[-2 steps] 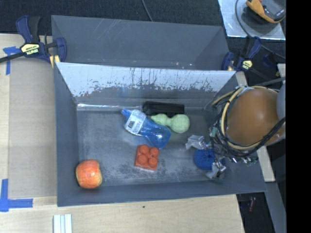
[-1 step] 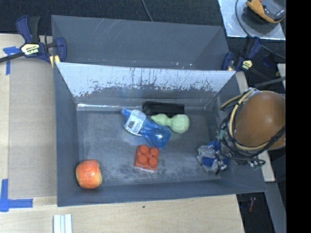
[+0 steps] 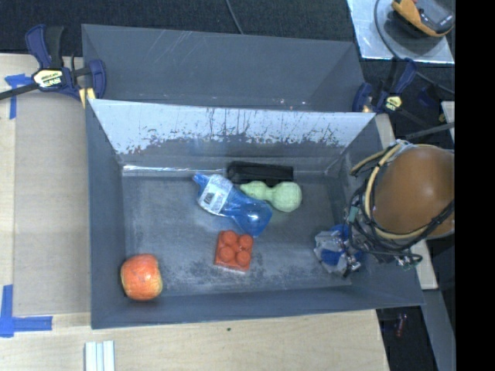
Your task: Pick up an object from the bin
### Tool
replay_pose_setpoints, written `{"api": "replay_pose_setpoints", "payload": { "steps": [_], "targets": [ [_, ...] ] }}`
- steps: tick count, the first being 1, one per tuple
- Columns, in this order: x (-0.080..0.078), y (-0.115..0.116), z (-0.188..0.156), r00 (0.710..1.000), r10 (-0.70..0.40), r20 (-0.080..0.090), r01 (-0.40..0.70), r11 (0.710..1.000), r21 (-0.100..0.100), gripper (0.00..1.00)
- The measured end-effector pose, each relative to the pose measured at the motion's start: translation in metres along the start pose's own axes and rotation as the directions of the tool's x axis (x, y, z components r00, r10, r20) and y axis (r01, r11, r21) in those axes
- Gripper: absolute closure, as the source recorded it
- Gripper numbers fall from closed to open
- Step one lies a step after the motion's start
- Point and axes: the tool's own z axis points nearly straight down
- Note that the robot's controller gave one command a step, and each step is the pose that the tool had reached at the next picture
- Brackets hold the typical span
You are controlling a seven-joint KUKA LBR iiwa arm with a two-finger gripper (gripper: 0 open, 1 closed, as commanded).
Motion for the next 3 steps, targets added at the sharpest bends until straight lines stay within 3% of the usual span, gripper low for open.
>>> {"api": "replay_pose_setpoints", "payload": {
  "steps": [1, 2, 3],
  "targets": [
    [-0.005, -0.025, -0.001, 0.999, -0.049, 0.004, 0.049, 0.999, -0.001, 1.00],
    [0.002, -0.018, -0.007, 1.000, -0.009, 0.003, 0.009, 1.000, -0.001, 1.00],
    [-0.033, -0.022, -0.003, 0.951, -0.309, 0.005, 0.309, 0.951, 0.003, 1.00]
  ]
}}
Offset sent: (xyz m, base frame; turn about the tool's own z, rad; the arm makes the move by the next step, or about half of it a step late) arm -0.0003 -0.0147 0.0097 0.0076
